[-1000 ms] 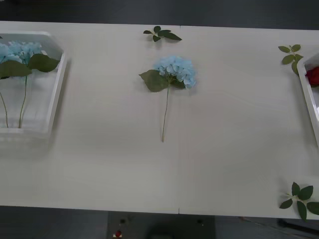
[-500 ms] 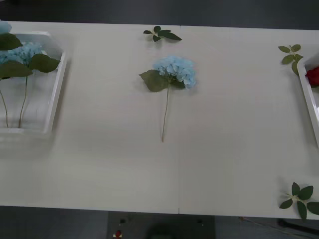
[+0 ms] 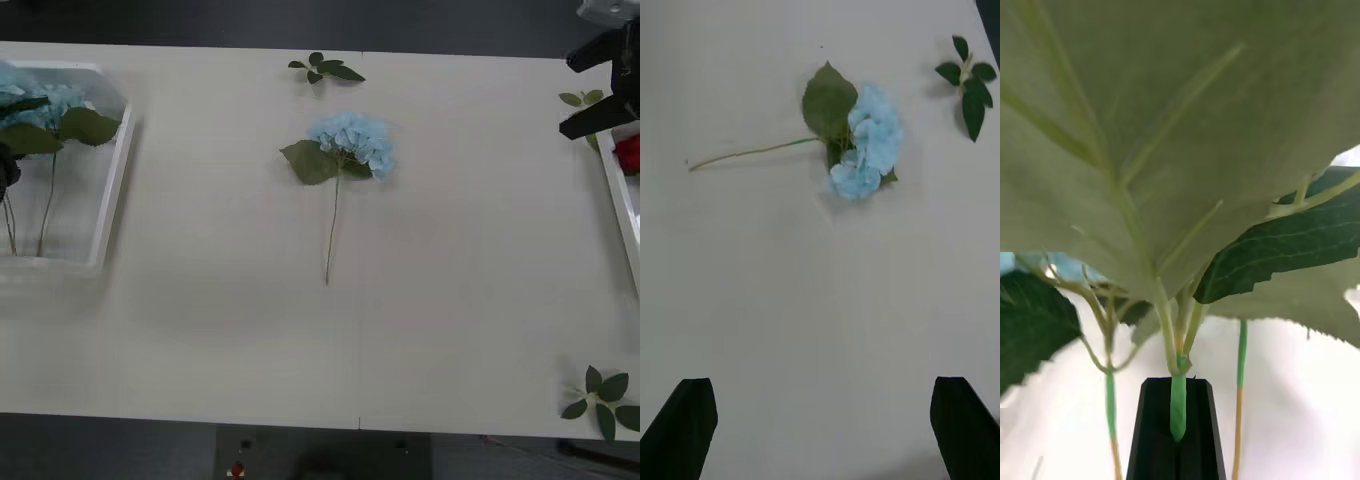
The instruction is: Put the red flowers into the right box and the blue flowers into the left box
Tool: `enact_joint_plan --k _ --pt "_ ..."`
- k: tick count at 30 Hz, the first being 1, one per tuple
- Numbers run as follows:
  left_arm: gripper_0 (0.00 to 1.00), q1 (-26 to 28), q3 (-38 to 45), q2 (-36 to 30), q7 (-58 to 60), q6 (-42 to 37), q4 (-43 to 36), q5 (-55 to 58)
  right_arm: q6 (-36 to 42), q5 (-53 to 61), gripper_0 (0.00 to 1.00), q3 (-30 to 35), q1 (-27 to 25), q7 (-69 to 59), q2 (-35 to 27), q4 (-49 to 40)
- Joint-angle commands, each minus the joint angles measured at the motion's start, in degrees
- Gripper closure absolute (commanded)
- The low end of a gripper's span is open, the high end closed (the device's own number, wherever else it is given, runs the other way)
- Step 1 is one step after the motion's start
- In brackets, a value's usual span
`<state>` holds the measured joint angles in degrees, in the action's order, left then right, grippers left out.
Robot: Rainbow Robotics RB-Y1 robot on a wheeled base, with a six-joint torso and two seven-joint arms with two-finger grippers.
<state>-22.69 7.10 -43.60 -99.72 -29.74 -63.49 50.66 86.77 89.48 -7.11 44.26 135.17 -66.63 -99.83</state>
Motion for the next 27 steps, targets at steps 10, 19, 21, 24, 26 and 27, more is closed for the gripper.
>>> enact_joint_plan --k 10,19,21,24,26,27 --pt "0.06 -0.5 1.0 -1.1 2.6 0.3 -0.9 0.0 -0.7 -2.7 0.17 14.1 -17.6 19.8 16.4 -0.6" --pt "0.07 -0.4 1.3 -1.2 2.5 0.3 -0.9 -0.9 -5.3 -2.1 0.17 14.7 -23.8 19.8 18.3 -0.1" --pt "0.07 -0.4 1.3 -1.5 2.2 -0.1 -0.9 -1.3 -5.4 -2.1 0.17 14.7 -23.9 19.8 18.3 1.7" --pt "0.06 -0.5 1.8 -2.7 1.9 -4.3 -1.6 -1.7 -5.5 -1.9 0.17 14.7 -23.9 19.8 17.9 3.9" --pt "0.07 -0.4 3.2 -3.7 1.5 -10.3 -3.2 -1.9 -5.5 -1.9 0.17 14.7 -23.9 19.8 17.6 5.2" --pt "0.06 -0.4 4.6 -4.1 1.3 -14.3 -4.4 -1.9 -5.5 -1.9 0.17 14.7 -23.9 19.8 17.3 5.8"
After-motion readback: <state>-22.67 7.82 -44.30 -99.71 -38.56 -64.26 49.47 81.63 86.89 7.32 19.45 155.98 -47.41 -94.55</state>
